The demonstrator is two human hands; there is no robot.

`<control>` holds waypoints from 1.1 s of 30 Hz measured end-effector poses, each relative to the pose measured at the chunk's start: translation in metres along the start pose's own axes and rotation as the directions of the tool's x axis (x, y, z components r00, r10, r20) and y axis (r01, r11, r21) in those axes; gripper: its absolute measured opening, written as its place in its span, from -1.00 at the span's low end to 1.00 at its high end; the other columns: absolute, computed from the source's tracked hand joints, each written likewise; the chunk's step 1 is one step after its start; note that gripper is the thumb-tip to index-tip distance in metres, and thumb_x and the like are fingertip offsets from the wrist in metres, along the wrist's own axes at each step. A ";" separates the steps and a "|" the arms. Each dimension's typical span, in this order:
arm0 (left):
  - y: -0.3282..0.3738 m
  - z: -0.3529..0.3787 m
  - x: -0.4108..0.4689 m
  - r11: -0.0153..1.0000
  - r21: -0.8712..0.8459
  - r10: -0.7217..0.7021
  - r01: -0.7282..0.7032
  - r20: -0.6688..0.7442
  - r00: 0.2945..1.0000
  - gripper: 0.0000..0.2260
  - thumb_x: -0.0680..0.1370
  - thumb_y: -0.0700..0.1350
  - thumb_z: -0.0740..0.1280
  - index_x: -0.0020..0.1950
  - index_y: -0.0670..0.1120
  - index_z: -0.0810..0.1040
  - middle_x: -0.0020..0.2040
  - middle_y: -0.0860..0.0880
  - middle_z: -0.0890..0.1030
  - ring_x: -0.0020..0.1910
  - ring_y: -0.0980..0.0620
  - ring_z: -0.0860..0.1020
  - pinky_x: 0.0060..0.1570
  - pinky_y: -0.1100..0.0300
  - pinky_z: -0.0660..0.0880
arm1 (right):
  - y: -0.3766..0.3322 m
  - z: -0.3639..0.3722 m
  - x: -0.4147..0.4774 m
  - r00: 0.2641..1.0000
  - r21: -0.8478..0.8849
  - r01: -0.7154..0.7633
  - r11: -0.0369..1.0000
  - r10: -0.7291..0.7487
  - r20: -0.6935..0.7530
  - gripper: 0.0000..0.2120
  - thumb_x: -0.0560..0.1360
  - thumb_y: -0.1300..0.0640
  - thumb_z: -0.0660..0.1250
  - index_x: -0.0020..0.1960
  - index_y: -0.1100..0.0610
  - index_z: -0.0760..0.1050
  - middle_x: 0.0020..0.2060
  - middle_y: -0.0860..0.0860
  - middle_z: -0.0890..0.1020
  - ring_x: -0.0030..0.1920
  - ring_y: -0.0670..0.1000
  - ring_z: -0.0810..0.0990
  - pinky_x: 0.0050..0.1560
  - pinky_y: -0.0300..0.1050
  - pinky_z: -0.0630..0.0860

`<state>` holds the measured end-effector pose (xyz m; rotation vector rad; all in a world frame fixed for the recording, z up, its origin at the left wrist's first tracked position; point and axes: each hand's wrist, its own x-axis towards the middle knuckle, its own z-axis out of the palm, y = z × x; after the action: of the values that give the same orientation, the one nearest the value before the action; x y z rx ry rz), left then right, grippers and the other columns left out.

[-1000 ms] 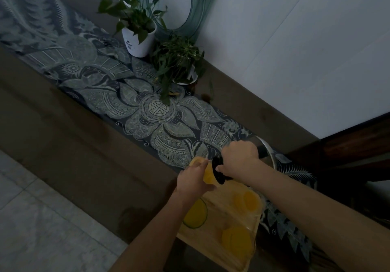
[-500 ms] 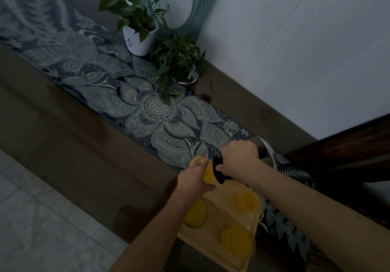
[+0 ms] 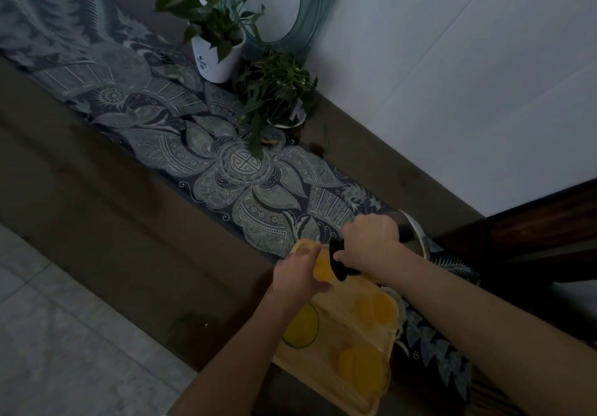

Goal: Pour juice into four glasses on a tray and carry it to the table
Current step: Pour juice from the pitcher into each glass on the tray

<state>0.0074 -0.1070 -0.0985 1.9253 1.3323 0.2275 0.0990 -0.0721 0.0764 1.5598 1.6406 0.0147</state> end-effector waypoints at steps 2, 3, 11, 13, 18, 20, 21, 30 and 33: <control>0.000 -0.001 -0.001 1.000 0.006 0.001 -0.001 0.009 1.000 -0.14 0.38 0.19 0.52 0.57 0.07 0.19 0.37 -0.03 0.51 0.26 -0.16 0.55 0.13 -0.16 0.54 | 0.000 0.000 0.000 1.000 0.001 -0.009 1.000 0.009 0.005 -0.63 0.57 -0.21 0.27 0.14 0.06 0.55 -0.26 0.03 0.43 -0.18 0.05 0.52 -0.23 -0.06 0.40; 0.000 -0.001 -0.002 1.000 0.009 -0.001 0.001 0.011 1.000 -0.14 0.38 0.19 0.52 0.57 0.07 0.19 0.38 -0.03 0.50 0.27 -0.16 0.54 0.15 -0.16 0.53 | -0.001 0.000 0.001 1.000 0.001 -0.011 1.000 0.011 0.008 -0.64 0.57 -0.20 0.28 0.15 0.06 0.54 -0.25 0.03 0.43 -0.17 0.06 0.52 -0.22 -0.05 0.41; -0.002 -0.002 0.000 1.000 0.020 0.009 -0.009 0.009 1.000 -0.15 0.38 0.23 0.51 0.56 0.07 0.19 0.40 -0.03 0.49 0.26 -0.15 0.55 0.14 -0.17 0.54 | 0.000 -0.005 0.002 1.000 -0.008 -0.020 1.000 0.020 0.014 -0.64 0.59 -0.19 0.26 0.20 0.04 0.54 -0.17 0.03 0.46 -0.16 0.07 0.49 -0.20 -0.05 0.39; -0.003 -0.001 0.000 1.000 0.023 0.011 -0.011 0.001 1.000 -0.16 0.38 0.22 0.51 0.56 0.07 0.20 0.37 -0.03 0.51 0.23 -0.15 0.56 0.12 -0.15 0.54 | -0.001 -0.005 0.002 1.000 -0.004 -0.020 1.000 0.020 0.016 -0.64 0.58 -0.20 0.26 0.19 0.04 0.54 -0.16 0.03 0.48 -0.16 0.06 0.50 -0.20 -0.05 0.39; -0.001 -0.001 0.000 1.000 0.010 0.014 -0.014 0.002 1.000 -0.15 0.38 0.21 0.51 0.55 0.07 0.19 0.37 -0.03 0.51 0.23 -0.14 0.56 0.14 -0.15 0.54 | -0.002 -0.006 0.004 0.999 -0.015 -0.036 0.999 0.036 0.038 -0.63 0.57 -0.22 0.28 0.17 0.05 0.54 -0.20 0.03 0.48 -0.21 0.04 0.50 -0.23 -0.05 0.38; -0.002 -0.001 0.000 1.000 0.000 0.012 -0.012 0.004 1.000 -0.15 0.38 0.22 0.52 0.56 0.07 0.19 0.39 -0.02 0.49 0.25 -0.14 0.55 0.15 -0.16 0.53 | -0.002 -0.007 0.005 0.998 -0.020 -0.039 0.999 0.040 0.044 -0.64 0.57 -0.22 0.28 0.15 0.05 0.53 -0.24 0.03 0.46 -0.29 0.01 0.44 -0.27 -0.06 0.36; -0.003 -0.001 0.000 1.000 -0.002 0.011 -0.011 0.004 1.000 -0.14 0.38 0.22 0.52 0.56 0.07 0.19 0.40 -0.02 0.49 0.26 -0.13 0.54 0.16 -0.17 0.53 | -0.002 -0.008 0.005 0.998 -0.019 -0.039 0.999 0.040 0.046 -0.64 0.57 -0.22 0.28 0.14 0.05 0.53 -0.25 0.03 0.46 -0.31 0.00 0.42 -0.28 -0.06 0.36; -0.003 0.000 0.001 1.000 -0.013 -0.003 0.003 0.038 0.999 -0.13 0.39 0.20 0.52 0.58 0.08 0.16 0.45 -0.03 0.44 0.34 -0.14 0.50 0.24 -0.20 0.48 | -0.004 -0.012 0.009 0.998 -0.053 -0.040 0.998 0.043 0.042 -0.67 0.57 -0.20 0.28 0.05 0.07 0.51 -0.19 0.03 0.51 -0.21 0.05 0.51 -0.27 -0.04 0.38; -0.003 -0.001 0.001 1.000 -0.014 -0.006 0.007 0.049 0.999 -0.12 0.40 0.21 0.51 0.59 0.08 0.15 0.46 -0.04 0.43 0.35 -0.14 0.49 0.26 -0.19 0.47 | -0.005 -0.012 0.009 0.998 -0.041 -0.050 0.998 0.052 0.043 -0.67 0.56 -0.20 0.30 0.07 0.06 0.53 -0.20 0.03 0.51 -0.22 0.04 0.50 -0.26 -0.03 0.38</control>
<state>0.0052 -0.1051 -0.1001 1.9030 1.3014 0.1850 0.0895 -0.0589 0.0768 1.5609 1.5571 0.0400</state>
